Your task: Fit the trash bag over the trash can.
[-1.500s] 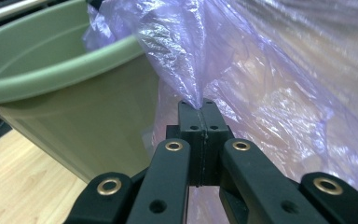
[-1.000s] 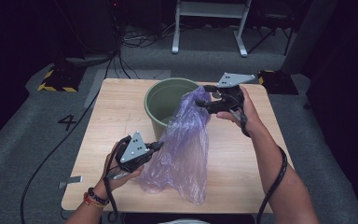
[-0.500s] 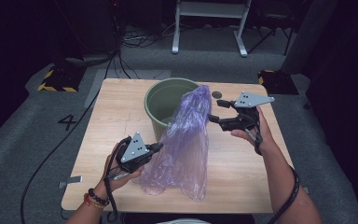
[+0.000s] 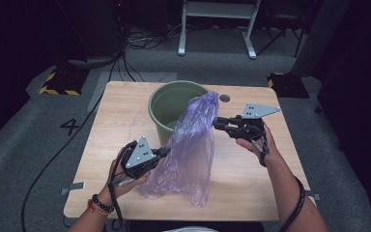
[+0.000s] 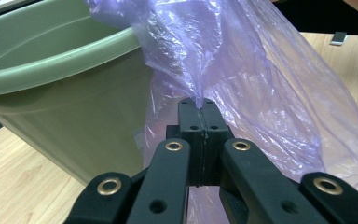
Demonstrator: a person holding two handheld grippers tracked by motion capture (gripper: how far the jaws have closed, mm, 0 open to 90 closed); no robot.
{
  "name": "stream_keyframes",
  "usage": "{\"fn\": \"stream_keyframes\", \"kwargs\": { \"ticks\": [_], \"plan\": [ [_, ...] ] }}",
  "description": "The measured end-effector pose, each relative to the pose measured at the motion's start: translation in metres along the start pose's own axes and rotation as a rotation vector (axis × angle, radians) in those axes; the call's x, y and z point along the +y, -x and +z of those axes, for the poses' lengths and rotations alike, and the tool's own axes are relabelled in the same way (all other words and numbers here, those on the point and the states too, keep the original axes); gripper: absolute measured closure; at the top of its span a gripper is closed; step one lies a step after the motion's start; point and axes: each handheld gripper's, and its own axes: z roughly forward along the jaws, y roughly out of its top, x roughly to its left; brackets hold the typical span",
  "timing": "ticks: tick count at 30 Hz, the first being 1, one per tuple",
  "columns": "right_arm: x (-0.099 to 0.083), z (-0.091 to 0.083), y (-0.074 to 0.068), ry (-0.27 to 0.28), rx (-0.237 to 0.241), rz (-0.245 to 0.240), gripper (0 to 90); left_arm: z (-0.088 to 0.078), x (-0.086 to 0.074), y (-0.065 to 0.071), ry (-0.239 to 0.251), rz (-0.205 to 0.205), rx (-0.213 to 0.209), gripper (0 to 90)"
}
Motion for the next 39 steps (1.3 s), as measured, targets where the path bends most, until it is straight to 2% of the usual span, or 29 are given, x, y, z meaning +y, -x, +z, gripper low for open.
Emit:
{"fn": "stream_keyframes", "kwargs": {
  "ticks": [4, 10, 15, 19, 22, 27, 29, 31, 34, 36, 39],
  "plan": [
    [0.004, -0.001, -0.001, 0.014, 0.002, -0.023, 89.6, -0.001, 0.002, 0.000, 0.012, 0.003, 0.000, 90.0],
    [0.021, -0.004, -0.005, 0.035, 0.006, -0.059, 90.0, -0.008, 0.008, -0.001, 0.043, 0.009, 0.003, 90.0],
    [0.037, 0.006, -0.005, 0.022, -0.001, -0.082, 90.0, -0.014, 0.011, -0.006, 0.071, 0.002, 0.016, 90.0],
    [0.051, 0.021, -0.001, -0.004, -0.006, -0.081, 90.0, -0.016, 0.011, -0.011, 0.083, -0.013, 0.024, 90.0],
    [0.060, 0.034, 0.003, -0.063, -0.006, -0.085, 90.0, -0.016, 0.010, -0.014, 0.089, -0.023, 0.028, 90.0],
    [0.067, 0.056, 0.015, -0.150, 0.004, -0.034, 90.0, -0.015, 0.010, -0.018, 0.099, -0.027, 0.039, 90.0],
    [0.070, 0.063, 0.017, -0.181, -0.012, -0.031, 89.8, -0.014, 0.011, -0.019, 0.106, -0.032, 0.042, 90.0],
    [0.072, 0.068, 0.019, -0.211, -0.023, -0.024, 85.7, -0.015, 0.013, -0.021, 0.111, -0.035, 0.048, 90.0],
    [0.072, 0.074, 0.020, -0.242, -0.048, -0.020, 73.5, -0.014, 0.017, -0.023, 0.122, -0.042, 0.052, 90.0],
    [0.071, 0.074, 0.020, -0.237, -0.070, -0.029, 62.1, -0.013, 0.018, -0.025, 0.118, -0.040, 0.061, 90.0],
    [0.069, 0.069, 0.021, -0.202, -0.096, -0.040, 53.1, -0.010, 0.017, -0.029, 0.111, -0.058, 0.064, 90.0]
  ]
}}
